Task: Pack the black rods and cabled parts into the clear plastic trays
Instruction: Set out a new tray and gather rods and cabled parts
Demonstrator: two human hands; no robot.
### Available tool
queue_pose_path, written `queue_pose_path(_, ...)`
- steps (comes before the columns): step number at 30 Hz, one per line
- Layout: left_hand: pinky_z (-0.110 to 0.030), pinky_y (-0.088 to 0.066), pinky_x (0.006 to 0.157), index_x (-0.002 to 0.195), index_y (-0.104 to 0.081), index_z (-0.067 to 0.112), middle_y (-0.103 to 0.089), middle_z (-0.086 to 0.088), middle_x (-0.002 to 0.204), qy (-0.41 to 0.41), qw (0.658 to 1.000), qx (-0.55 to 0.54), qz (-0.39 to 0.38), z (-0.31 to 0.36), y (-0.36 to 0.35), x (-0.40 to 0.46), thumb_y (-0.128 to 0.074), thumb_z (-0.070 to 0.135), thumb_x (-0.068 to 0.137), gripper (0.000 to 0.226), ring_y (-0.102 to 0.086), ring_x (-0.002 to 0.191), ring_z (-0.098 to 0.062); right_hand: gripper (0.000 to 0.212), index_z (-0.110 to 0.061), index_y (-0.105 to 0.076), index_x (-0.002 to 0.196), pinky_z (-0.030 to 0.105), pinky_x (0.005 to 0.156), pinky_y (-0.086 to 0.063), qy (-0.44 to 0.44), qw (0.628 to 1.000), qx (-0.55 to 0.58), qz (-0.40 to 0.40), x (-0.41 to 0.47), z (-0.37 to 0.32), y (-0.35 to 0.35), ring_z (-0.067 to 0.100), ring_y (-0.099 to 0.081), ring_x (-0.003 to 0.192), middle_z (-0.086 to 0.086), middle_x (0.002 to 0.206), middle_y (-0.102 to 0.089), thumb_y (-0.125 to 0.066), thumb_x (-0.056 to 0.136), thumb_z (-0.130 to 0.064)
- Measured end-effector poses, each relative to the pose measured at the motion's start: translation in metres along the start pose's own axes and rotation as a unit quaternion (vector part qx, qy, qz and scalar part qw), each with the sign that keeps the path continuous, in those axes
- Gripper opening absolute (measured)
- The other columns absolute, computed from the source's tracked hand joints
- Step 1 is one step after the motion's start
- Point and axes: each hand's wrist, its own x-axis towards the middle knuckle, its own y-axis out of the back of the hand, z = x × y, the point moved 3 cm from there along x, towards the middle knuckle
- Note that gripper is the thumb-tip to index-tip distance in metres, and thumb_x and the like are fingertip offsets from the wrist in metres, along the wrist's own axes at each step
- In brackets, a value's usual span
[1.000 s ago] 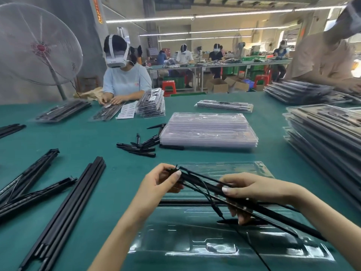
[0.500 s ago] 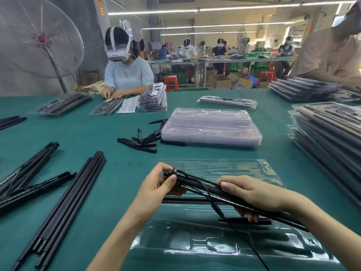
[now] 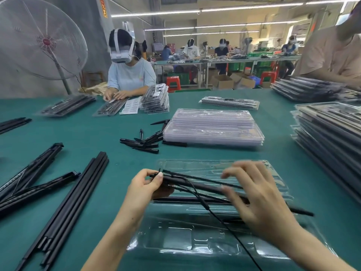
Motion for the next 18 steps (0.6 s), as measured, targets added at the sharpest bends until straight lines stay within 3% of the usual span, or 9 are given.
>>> queue_pose_path(2, -0.026, -0.058, 0.063, 0.096, -0.056, -0.002, -0.074, -0.014, 0.078, 0.011, 0.999, -0.031, 0.012, 0.003, 0.007, 0.0, -0.051, 0.009, 0.096, 0.012, -0.072, 0.071, -0.028, 0.042, -0.026, -0.062, 0.086, 0.031, 0.07, -0.045, 0.031, 0.998, -0.043, -0.024, -0.018, -0.014, -0.001, 0.014, -0.055, 0.08, -0.01, 0.085, -0.057, -0.041, 0.09, -0.061)
queue_pose_path(5, -0.023, -0.057, 0.059, 0.097, -0.058, -0.004, -0.073, -0.017, 0.082, 0.027, 0.998, -0.057, 0.009, 0.004, 0.017, -0.002, -0.05, 0.008, 0.096, 0.014, -0.072, 0.072, -0.029, 0.035, -0.024, -0.062, 0.064, 0.028, 0.063, -0.034, 0.036, 0.983, -0.131, -0.128, -0.039, -0.017, -0.011, 0.014, -0.057, 0.058, -0.011, 0.063, -0.056, -0.078, 0.064, -0.055)
queue_pose_path(6, -0.024, -0.057, 0.06, 0.097, -0.058, -0.005, -0.073, -0.019, 0.084, 0.033, 0.998, -0.061, 0.008, 0.004, 0.021, -0.002, -0.05, 0.008, 0.096, 0.015, -0.072, 0.073, -0.03, 0.034, -0.024, -0.059, 0.066, 0.031, 0.064, -0.034, 0.0, 0.978, -0.127, -0.163, -0.042, -0.012, -0.009, 0.014, -0.057, 0.056, -0.01, 0.061, -0.056, -0.085, 0.061, -0.047)
queue_pose_path(8, -0.024, -0.058, 0.06, 0.096, -0.058, -0.005, -0.073, -0.021, 0.085, 0.04, 0.998, -0.056, 0.009, 0.003, 0.029, -0.004, -0.05, 0.008, 0.095, 0.016, -0.072, 0.073, -0.03, 0.024, -0.026, -0.05, 0.083, 0.026, 0.065, -0.042, -0.103, 0.965, -0.006, -0.241, -0.043, -0.003, 0.002, 0.014, -0.058, 0.06, -0.004, 0.067, -0.062, -0.065, 0.084, -0.045)
queue_pose_path(9, -0.024, -0.058, 0.059, 0.096, -0.058, -0.006, -0.072, -0.022, 0.086, 0.045, 0.998, -0.052, 0.01, 0.001, 0.033, -0.005, -0.05, 0.008, 0.095, 0.016, -0.072, 0.072, -0.03, 0.027, -0.021, -0.047, 0.088, 0.022, 0.059, -0.044, -0.181, 0.928, 0.159, -0.283, -0.044, 0.0, 0.009, 0.014, -0.058, 0.059, 0.001, 0.069, -0.065, -0.053, 0.087, -0.048)
queue_pose_path(11, -0.023, -0.057, 0.057, 0.097, -0.057, -0.007, -0.072, -0.023, 0.085, 0.059, 0.997, -0.044, 0.016, -0.002, 0.039, -0.007, -0.049, 0.007, 0.095, 0.016, -0.072, 0.069, -0.029, 0.039, -0.01, -0.044, 0.095, 0.019, 0.046, -0.039, -0.304, 0.797, 0.405, -0.33, -0.052, 0.014, 0.019, 0.014, -0.054, 0.052, 0.003, 0.068, -0.064, -0.05, 0.089, -0.048)
queue_pose_path(14, -0.022, -0.057, 0.055, 0.098, -0.056, -0.009, -0.069, -0.027, 0.09, 0.076, 0.996, -0.04, 0.036, -0.005, 0.049, -0.006, -0.048, 0.005, 0.096, 0.016, -0.071, 0.064, -0.026, 0.036, -0.001, -0.039, 0.096, 0.016, 0.036, -0.028, -0.326, 0.719, 0.508, -0.345, -0.071, 0.038, 0.035, 0.013, -0.043, 0.046, 0.003, 0.063, -0.048, -0.058, 0.091, -0.03)
queue_pose_path(16, -0.022, -0.058, 0.055, 0.1, -0.055, -0.011, -0.067, -0.029, 0.095, 0.086, 0.994, -0.054, 0.041, -0.005, 0.052, -0.007, -0.048, 0.005, 0.096, 0.018, -0.072, 0.064, -0.026, 0.039, 0.004, -0.044, 0.094, 0.022, 0.04, -0.041, -0.353, 0.713, 0.52, -0.311, -0.069, 0.046, 0.039, 0.019, -0.051, 0.051, 0.009, 0.062, -0.049, -0.062, 0.079, -0.026)
queue_pose_path(18, -0.022, -0.058, 0.056, 0.102, -0.055, -0.012, -0.069, -0.028, 0.094, 0.092, 0.993, -0.073, 0.033, -0.004, 0.048, -0.009, -0.049, 0.005, 0.096, 0.02, -0.072, 0.067, -0.028, 0.038, -0.006, -0.06, 0.096, 0.024, 0.06, -0.051, -0.328, 0.788, 0.435, -0.286, -0.063, 0.044, 0.041, 0.021, -0.064, 0.067, 0.008, 0.071, -0.065, -0.062, 0.076, -0.039)
